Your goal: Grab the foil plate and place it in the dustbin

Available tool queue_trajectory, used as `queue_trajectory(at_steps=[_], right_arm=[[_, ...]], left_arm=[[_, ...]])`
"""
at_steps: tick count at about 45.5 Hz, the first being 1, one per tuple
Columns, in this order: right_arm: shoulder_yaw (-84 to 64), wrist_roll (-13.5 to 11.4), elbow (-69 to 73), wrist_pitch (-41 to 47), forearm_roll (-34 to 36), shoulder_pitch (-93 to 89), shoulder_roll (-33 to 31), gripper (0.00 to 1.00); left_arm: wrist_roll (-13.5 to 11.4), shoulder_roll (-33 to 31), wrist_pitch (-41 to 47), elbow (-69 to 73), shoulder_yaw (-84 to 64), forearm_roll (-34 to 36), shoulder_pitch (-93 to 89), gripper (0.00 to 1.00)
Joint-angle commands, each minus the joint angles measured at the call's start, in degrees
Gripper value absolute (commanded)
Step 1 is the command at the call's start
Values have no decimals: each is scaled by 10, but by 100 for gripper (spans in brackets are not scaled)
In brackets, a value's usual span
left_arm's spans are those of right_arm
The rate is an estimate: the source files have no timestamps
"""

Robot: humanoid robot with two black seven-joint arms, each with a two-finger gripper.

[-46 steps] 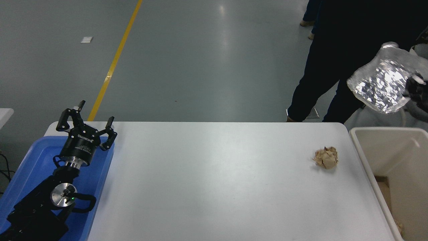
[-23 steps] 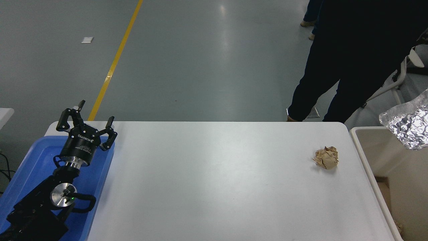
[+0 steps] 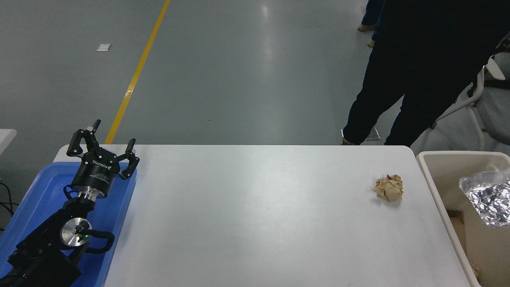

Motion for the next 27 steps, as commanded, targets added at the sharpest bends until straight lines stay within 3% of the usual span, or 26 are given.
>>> queue_trajectory(at_steps=[1,2,4,11,27], right_arm=[[10,0,0,-11,0,-16,11,38],[10,0,-1,-11,-3,-16,11,51],[10,1,0,-13,-6,-16,11,66],[10,1,0,-24,-6,-16,11,100],[-9,1,10,-15,-9,50,-13,100]], left_arm=[[0,0,1,0,0,0,0,98],[0,0,0,0,0,0,0,98],[0,0,0,0,0,1,0,98],[1,0,0,0,0,0,0,98],[0,0,0,0,0,0,0,98]])
